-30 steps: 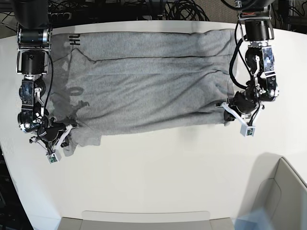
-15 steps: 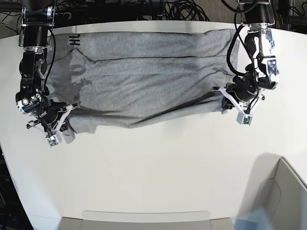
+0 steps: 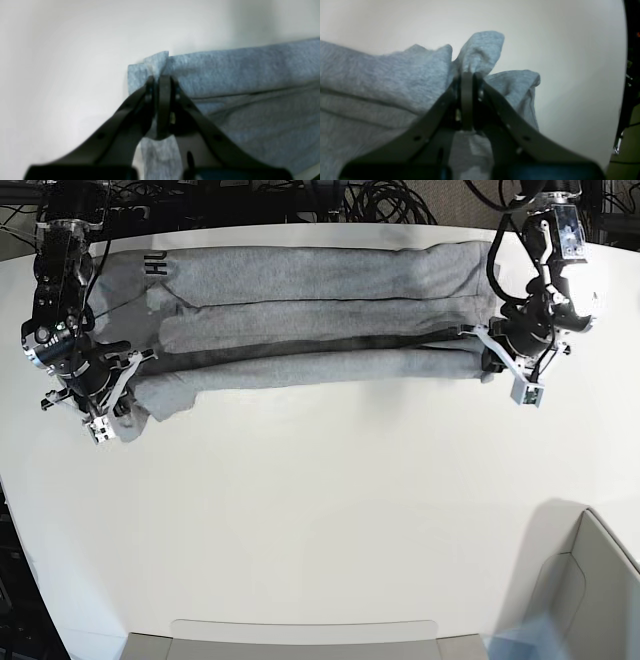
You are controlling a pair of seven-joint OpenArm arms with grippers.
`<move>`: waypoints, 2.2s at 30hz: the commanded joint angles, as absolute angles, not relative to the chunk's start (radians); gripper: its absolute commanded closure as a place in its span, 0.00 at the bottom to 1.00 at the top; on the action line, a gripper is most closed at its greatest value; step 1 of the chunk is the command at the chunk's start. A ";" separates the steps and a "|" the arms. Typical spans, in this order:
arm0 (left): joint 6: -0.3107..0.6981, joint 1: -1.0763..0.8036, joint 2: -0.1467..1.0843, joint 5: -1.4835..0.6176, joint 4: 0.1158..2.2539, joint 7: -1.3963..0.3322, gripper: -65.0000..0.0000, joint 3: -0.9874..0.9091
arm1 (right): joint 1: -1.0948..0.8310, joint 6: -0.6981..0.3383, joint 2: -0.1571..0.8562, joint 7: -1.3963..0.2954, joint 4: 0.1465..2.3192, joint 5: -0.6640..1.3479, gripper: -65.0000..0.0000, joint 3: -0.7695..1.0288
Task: Fold the T-shirt properly
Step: 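Fold the hem edge up over the shirt toward the collar with both grippers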
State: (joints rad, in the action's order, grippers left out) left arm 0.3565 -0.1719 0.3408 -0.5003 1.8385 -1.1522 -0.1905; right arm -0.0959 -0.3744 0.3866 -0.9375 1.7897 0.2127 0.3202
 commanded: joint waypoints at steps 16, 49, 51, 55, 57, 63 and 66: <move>0.358 -0.306 0.352 -0.506 1.972 -1.162 1.00 -0.199 | -0.298 -0.377 0.381 -0.920 1.986 0.239 1.00 0.473; 0.352 -0.478 0.389 -0.760 1.974 -1.010 0.60 -0.282 | -0.478 -0.378 0.381 -0.914 2.000 0.415 0.73 0.573; 0.358 -0.475 0.390 -0.762 1.948 -1.017 0.60 -0.326 | -0.478 -0.378 0.381 -0.914 1.998 0.415 0.73 0.573; 0.360 -0.432 0.415 -0.794 1.882 -1.050 0.60 -0.331 | -0.478 -0.378 0.389 -0.914 1.968 0.415 0.74 0.573; 0.360 -0.418 0.418 -0.855 1.831 -1.058 0.60 -0.334 | -0.467 -0.378 0.389 -0.914 1.959 0.415 0.74 0.573; 0.361 -0.390 0.433 -0.926 1.718 -1.059 0.60 -0.331 | -0.458 -0.378 0.387 -0.914 1.957 0.415 0.74 0.572; 0.361 -0.386 0.433 -0.926 1.672 -1.061 0.60 -0.329 | -0.456 -0.378 0.390 -0.914 1.957 0.410 0.74 0.572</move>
